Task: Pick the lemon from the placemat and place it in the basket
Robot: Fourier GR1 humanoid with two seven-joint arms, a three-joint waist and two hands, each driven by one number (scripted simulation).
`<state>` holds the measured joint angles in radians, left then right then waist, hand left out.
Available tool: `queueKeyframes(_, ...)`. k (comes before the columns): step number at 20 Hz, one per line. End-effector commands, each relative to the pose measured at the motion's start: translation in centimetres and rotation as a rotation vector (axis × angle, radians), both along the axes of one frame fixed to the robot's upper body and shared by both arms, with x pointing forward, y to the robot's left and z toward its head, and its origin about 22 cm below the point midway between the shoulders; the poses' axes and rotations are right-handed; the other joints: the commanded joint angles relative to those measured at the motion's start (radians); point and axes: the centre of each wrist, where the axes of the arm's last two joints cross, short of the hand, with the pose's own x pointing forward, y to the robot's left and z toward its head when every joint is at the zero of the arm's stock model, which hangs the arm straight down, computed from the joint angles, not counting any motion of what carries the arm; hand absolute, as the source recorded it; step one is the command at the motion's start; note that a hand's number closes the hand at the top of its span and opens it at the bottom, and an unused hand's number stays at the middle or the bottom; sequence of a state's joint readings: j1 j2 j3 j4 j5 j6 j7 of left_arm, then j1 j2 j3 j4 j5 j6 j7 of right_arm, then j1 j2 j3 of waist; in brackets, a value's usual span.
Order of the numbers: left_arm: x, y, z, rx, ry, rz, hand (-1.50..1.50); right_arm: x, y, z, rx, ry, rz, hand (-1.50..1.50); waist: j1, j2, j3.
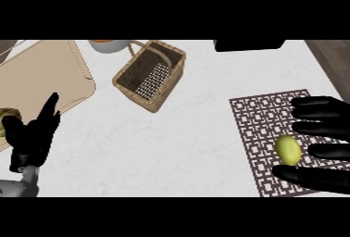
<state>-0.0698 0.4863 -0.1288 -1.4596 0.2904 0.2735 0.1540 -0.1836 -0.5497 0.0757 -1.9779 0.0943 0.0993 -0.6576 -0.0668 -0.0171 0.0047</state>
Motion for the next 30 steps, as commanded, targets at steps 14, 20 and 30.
queueKeyframes(14, 0.2, 3.0, 1.8, -0.04, -0.005, -0.003, 0.0, -14.6, -2.3, -1.0, -0.349, -0.147, -0.89, -1.5, -0.041, -0.003, -0.01)
queueKeyframes(20, 0.5, 2.2, 1.4, -0.025, -0.005, -0.04, 0.0, -17.5, -3.2, 0.4, -0.55, 0.034, -0.937, -1.5, -0.009, 0.007, -0.01)
queueKeyframes(30, 1.8, 1.3, 1.3, -0.04, -0.023, -0.051, 0.0, -20.8, -7.5, -0.6, -0.601, 0.202, -0.787, -1.5, 0.017, 0.009, -0.006)
